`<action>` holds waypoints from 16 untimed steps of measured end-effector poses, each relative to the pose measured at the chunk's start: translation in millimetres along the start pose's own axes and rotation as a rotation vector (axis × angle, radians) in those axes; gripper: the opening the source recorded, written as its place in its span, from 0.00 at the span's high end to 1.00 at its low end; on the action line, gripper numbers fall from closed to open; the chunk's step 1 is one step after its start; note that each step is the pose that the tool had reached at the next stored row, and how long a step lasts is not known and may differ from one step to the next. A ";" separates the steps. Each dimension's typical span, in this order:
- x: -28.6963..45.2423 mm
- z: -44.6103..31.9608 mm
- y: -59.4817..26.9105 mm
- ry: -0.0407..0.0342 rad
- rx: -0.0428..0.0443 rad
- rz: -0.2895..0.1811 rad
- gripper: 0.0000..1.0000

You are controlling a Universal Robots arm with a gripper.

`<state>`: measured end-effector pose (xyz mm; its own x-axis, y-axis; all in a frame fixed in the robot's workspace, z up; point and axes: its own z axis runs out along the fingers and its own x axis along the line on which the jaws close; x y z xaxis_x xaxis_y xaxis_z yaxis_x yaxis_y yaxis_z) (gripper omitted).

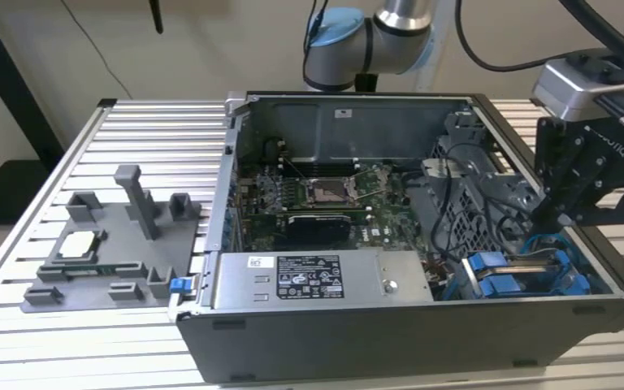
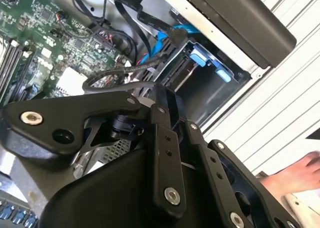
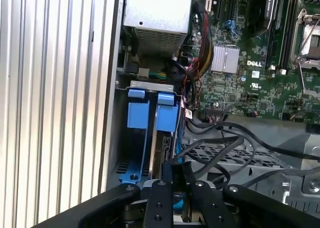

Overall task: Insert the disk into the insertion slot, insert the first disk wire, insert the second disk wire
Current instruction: 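Insert the first disk wire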

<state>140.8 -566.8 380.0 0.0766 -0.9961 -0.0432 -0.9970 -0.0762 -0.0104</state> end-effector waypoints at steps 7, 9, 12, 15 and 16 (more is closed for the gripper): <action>5.5 3.0 -0.4 -0.0012 -0.0144 0.012 1.00; 6.9 3.7 -0.7 -0.0018 -0.0207 0.013 1.00; 8.7 4.0 -1.7 -0.0061 -0.0263 0.014 1.00; 9.4 3.9 -2.3 -0.0096 -0.0266 0.014 1.00; 9.4 4.0 -2.3 -0.0096 -0.0266 0.015 1.00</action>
<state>143.8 -575.8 375.7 0.0621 -0.9967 -0.0528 -0.9979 -0.0630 0.0169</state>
